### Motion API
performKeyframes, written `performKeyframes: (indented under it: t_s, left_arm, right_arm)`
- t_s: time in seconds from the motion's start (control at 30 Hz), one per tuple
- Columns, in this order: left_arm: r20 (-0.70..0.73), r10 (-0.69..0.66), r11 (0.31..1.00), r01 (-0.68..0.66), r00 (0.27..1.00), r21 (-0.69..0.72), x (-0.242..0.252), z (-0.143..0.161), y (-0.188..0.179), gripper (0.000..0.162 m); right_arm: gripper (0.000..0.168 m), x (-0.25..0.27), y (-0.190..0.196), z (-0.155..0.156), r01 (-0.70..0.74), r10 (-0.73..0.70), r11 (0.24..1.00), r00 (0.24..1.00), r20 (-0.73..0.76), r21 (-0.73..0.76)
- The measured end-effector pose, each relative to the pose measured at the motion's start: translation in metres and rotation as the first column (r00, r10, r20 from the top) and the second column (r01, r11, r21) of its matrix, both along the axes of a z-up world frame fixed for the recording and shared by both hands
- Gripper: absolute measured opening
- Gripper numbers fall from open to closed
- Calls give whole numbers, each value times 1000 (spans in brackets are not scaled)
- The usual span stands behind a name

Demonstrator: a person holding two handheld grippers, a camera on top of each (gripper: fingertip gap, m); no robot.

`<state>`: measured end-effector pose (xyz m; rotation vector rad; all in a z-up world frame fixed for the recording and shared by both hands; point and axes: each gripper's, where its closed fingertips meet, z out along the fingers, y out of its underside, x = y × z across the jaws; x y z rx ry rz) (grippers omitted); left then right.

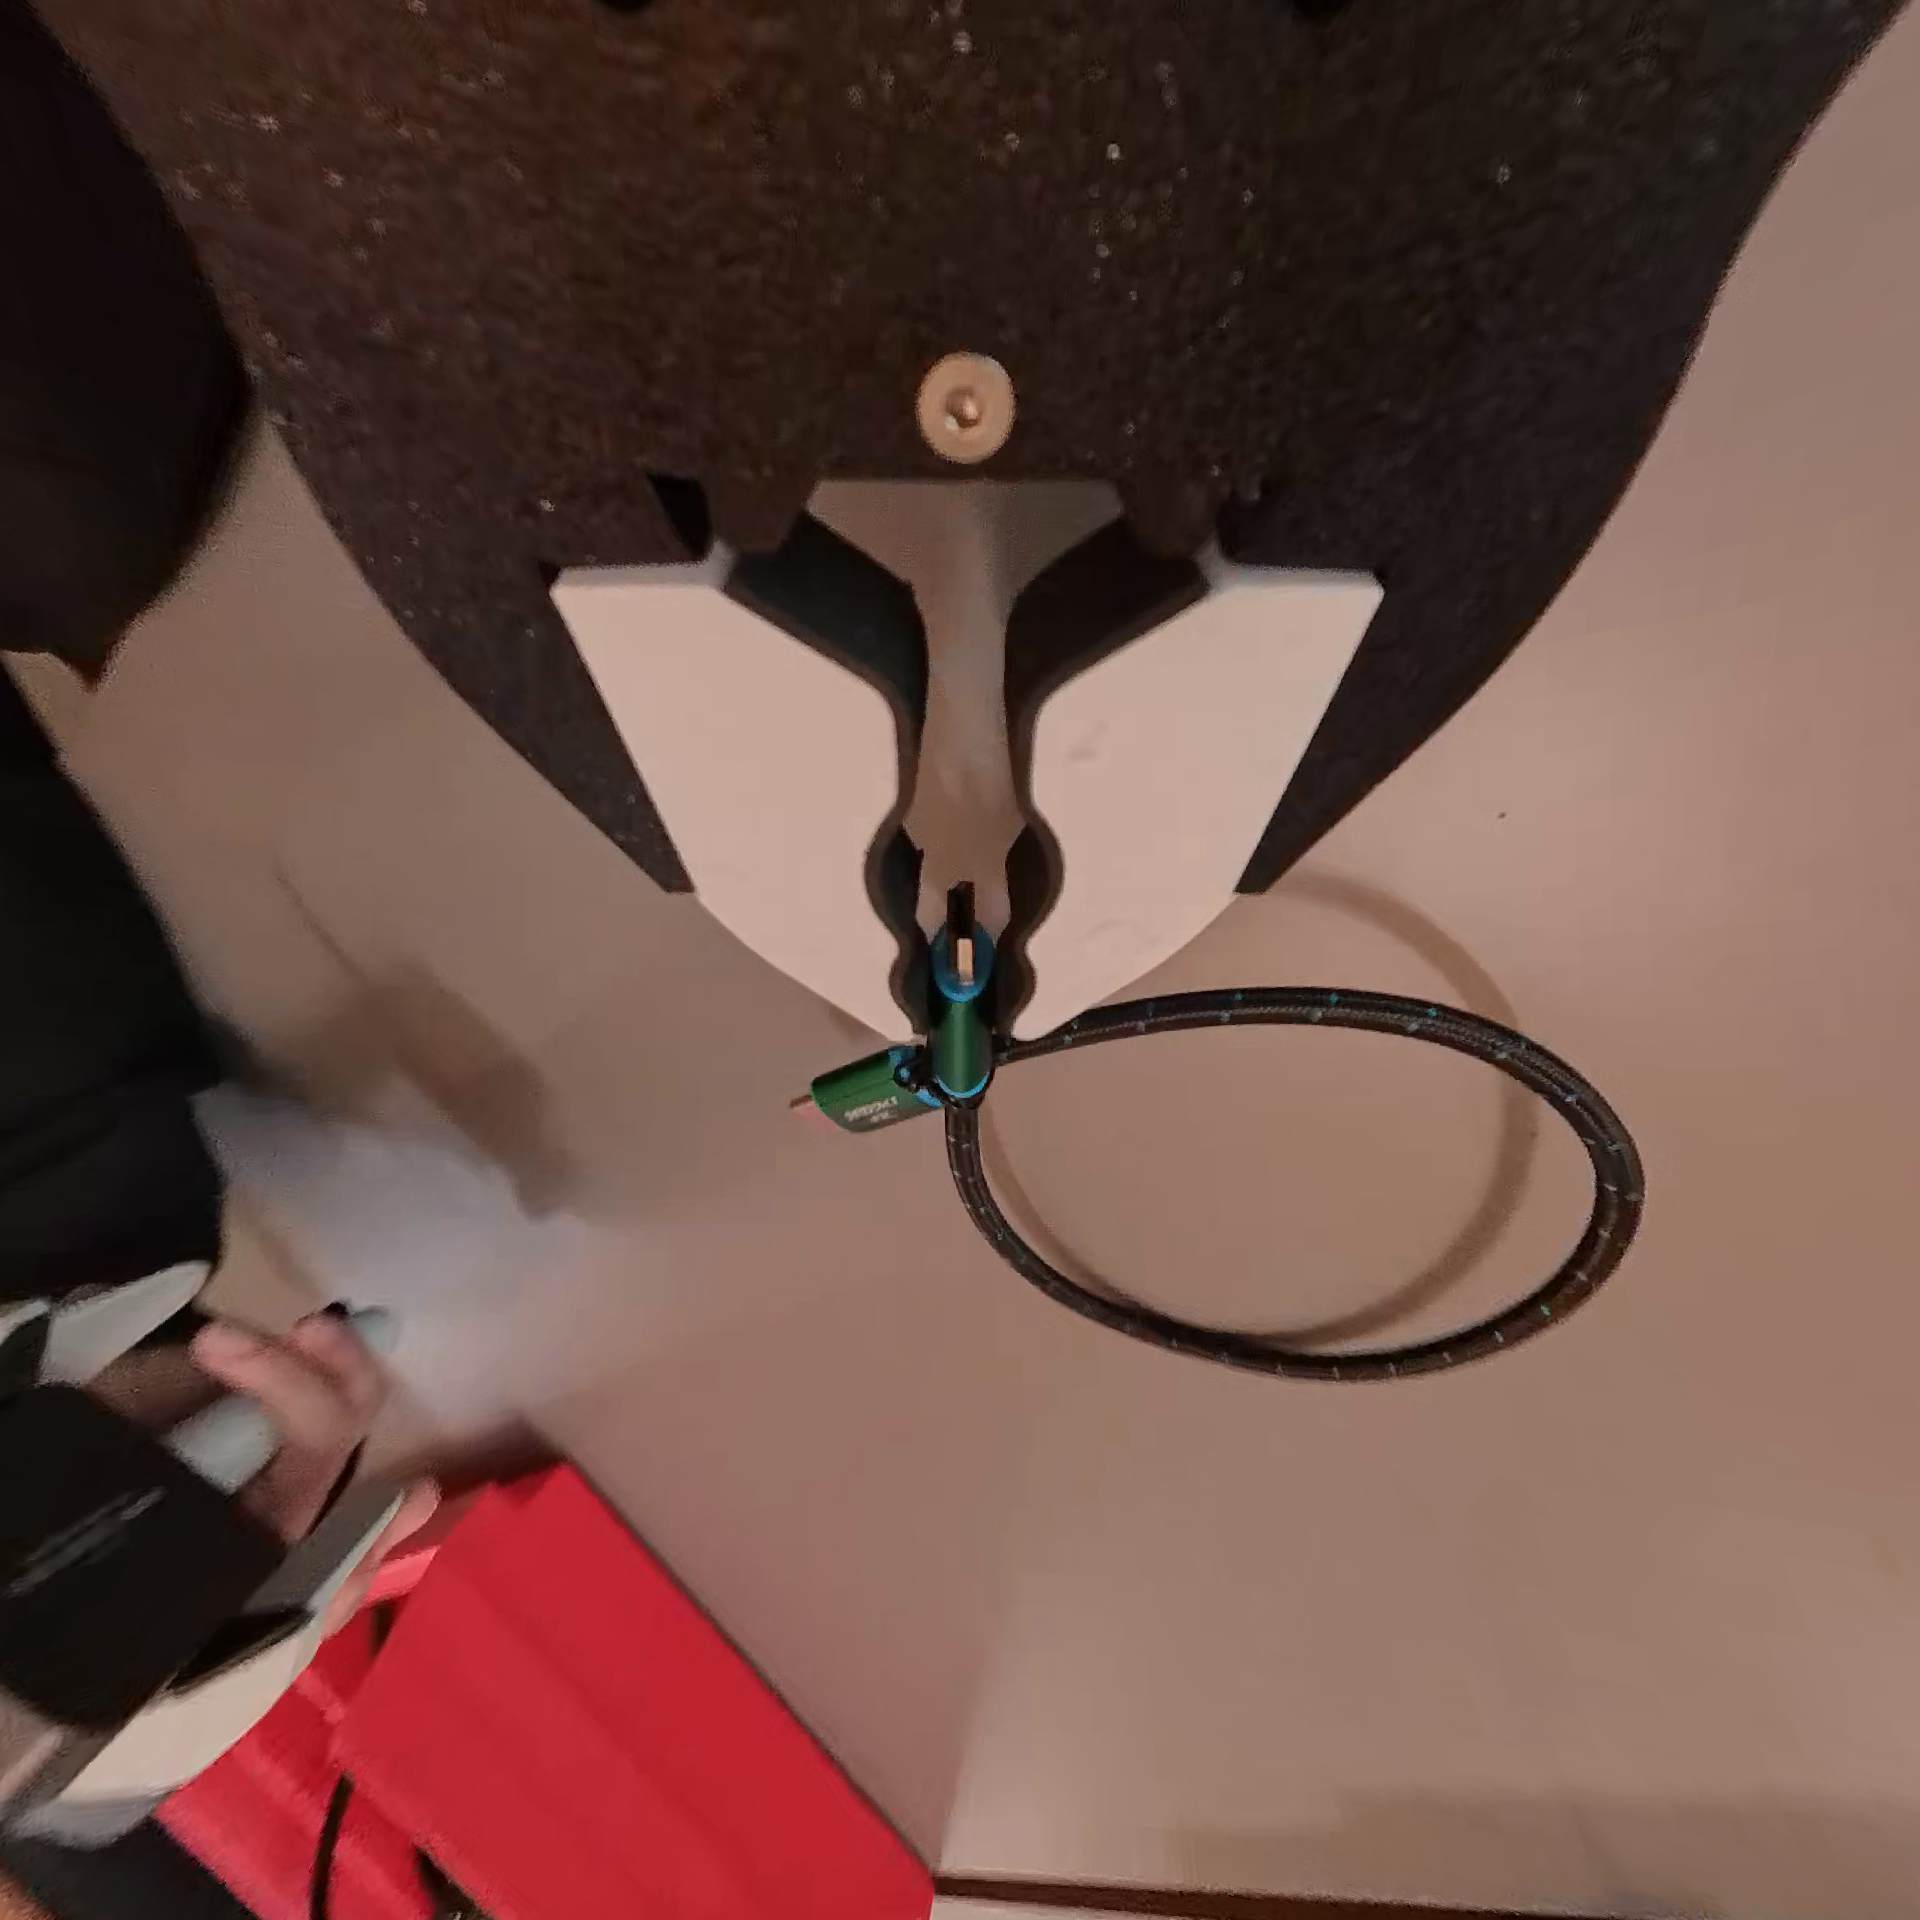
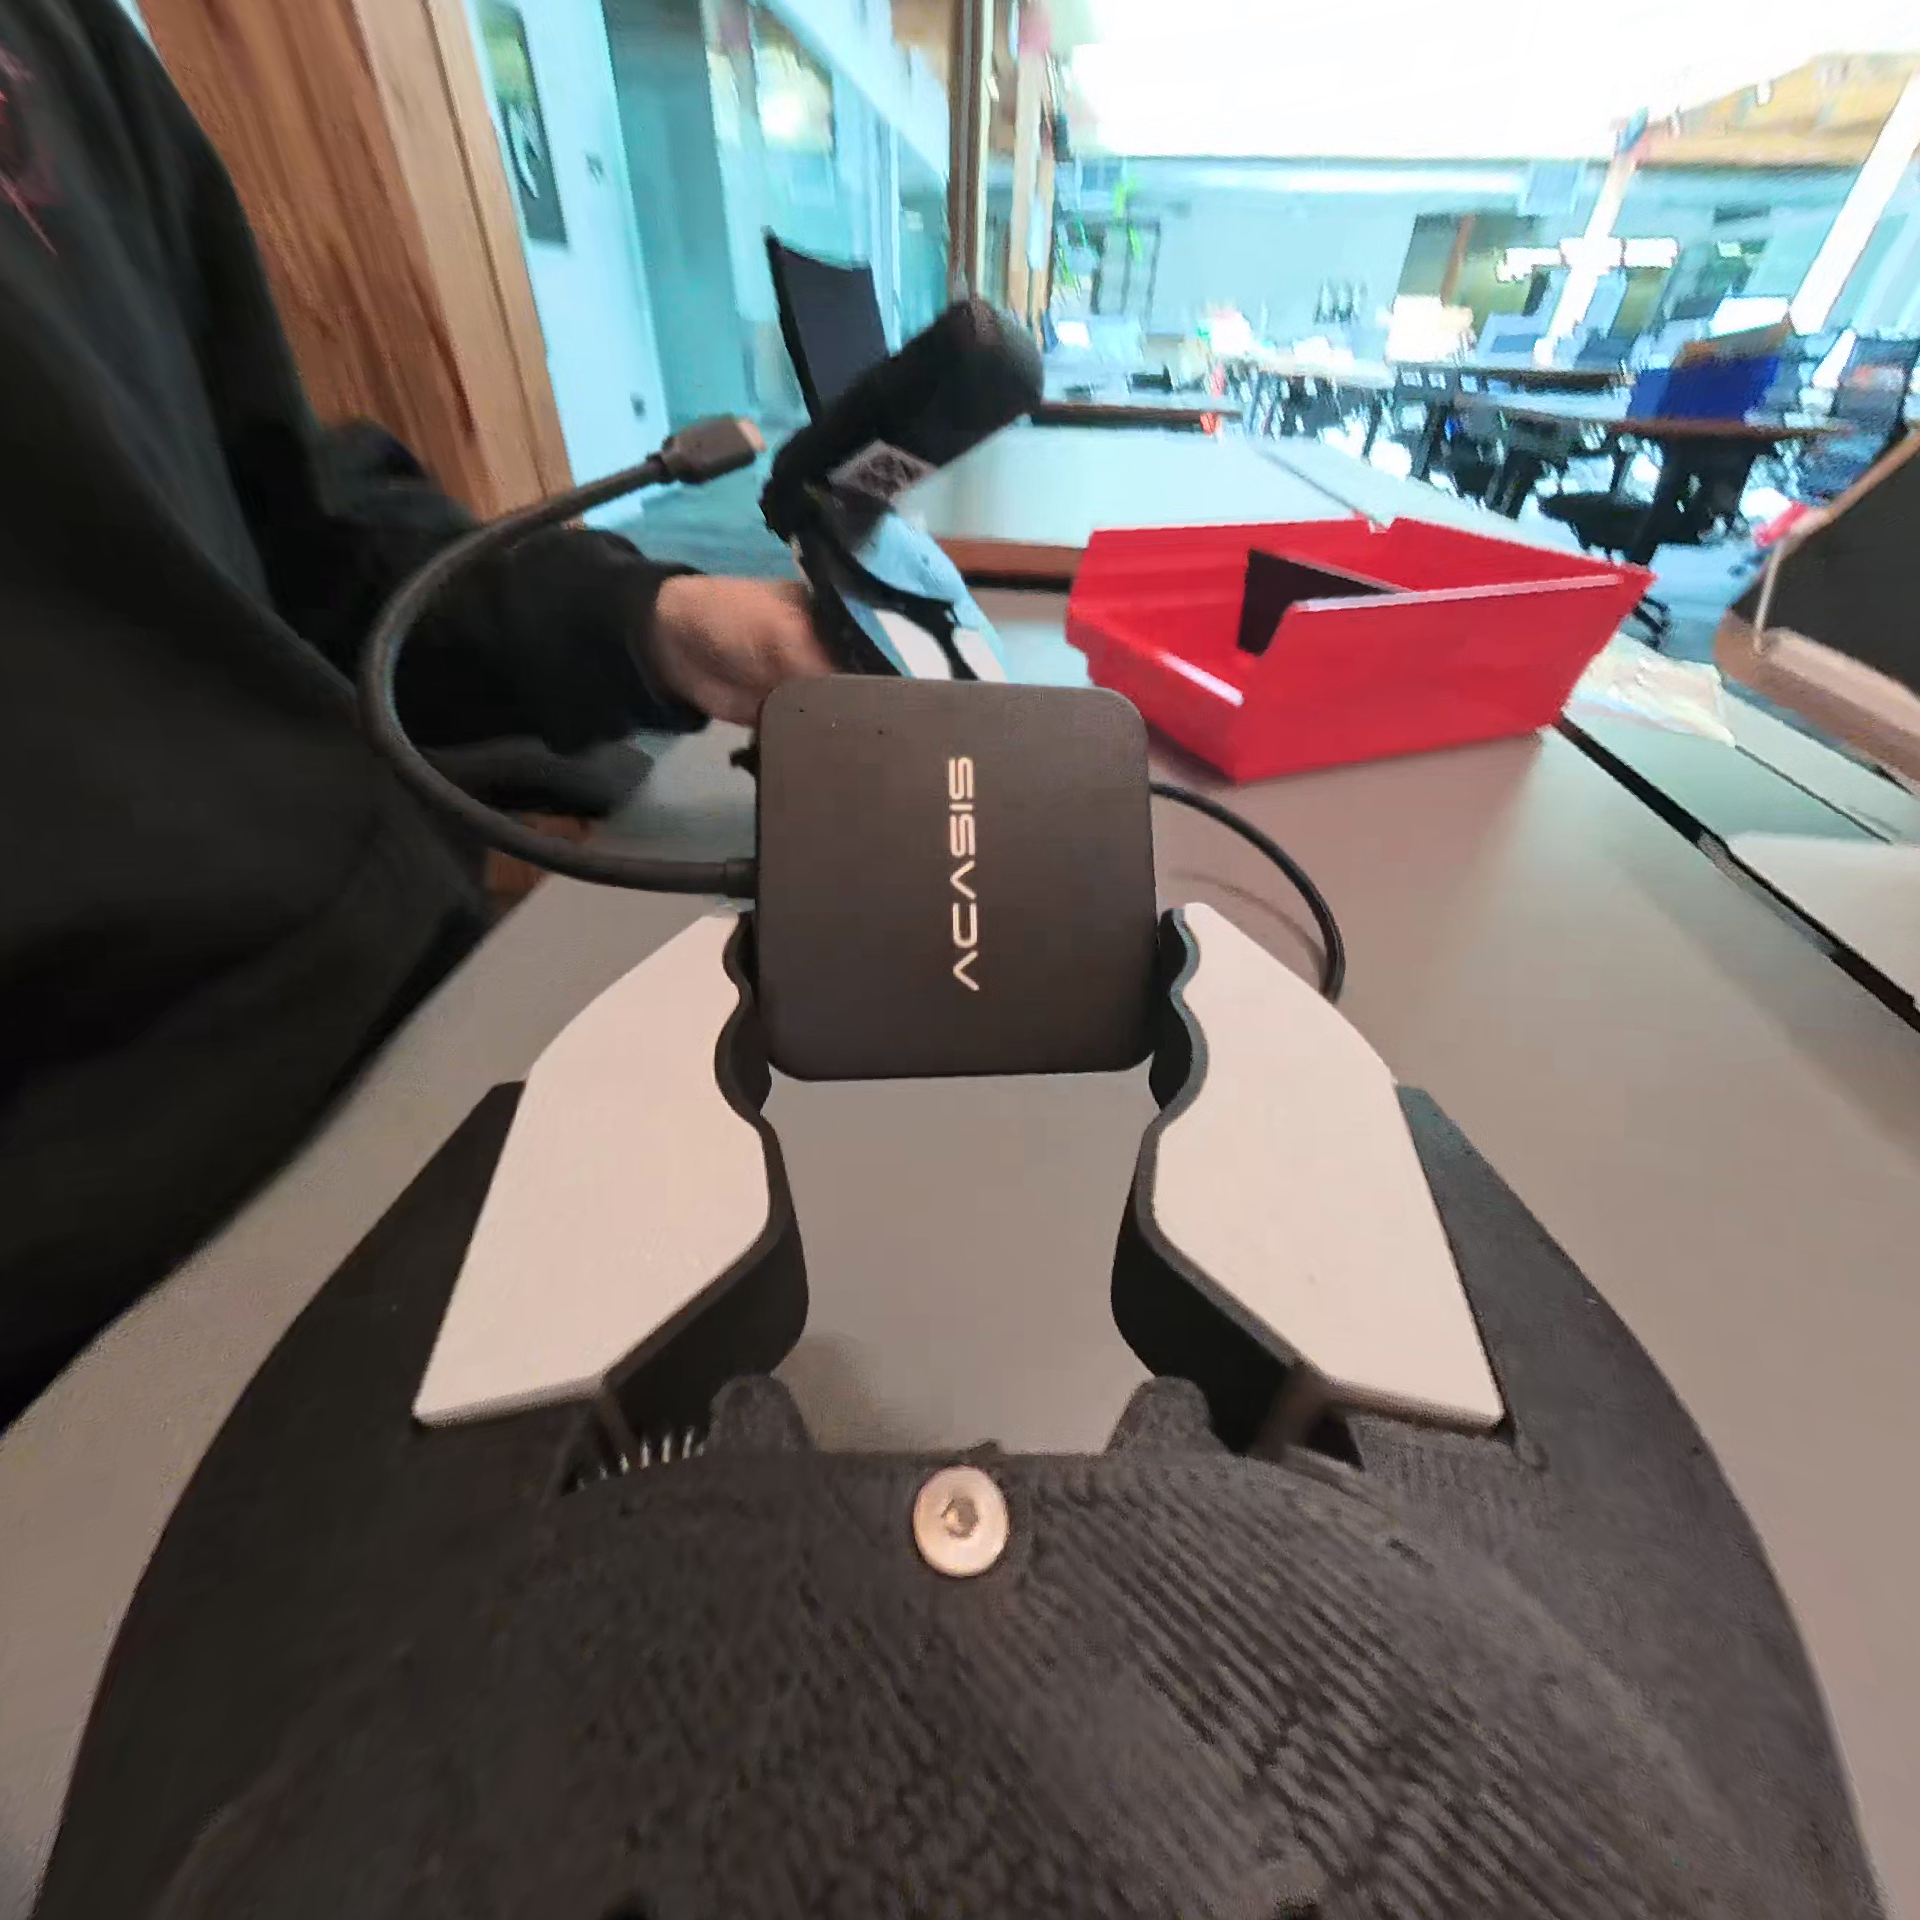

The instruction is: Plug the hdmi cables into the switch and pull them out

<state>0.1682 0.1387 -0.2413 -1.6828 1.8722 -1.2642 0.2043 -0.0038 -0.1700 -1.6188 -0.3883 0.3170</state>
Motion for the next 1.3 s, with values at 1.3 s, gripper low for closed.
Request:
performKeyframes:
  t_s: [1.3]
  left_arm:
    - [-168,-625,607,610,762,510,36,32,-35,15]
  right_arm:
    - [73,12,-6,-29,123,-100,985,978,182,-121]
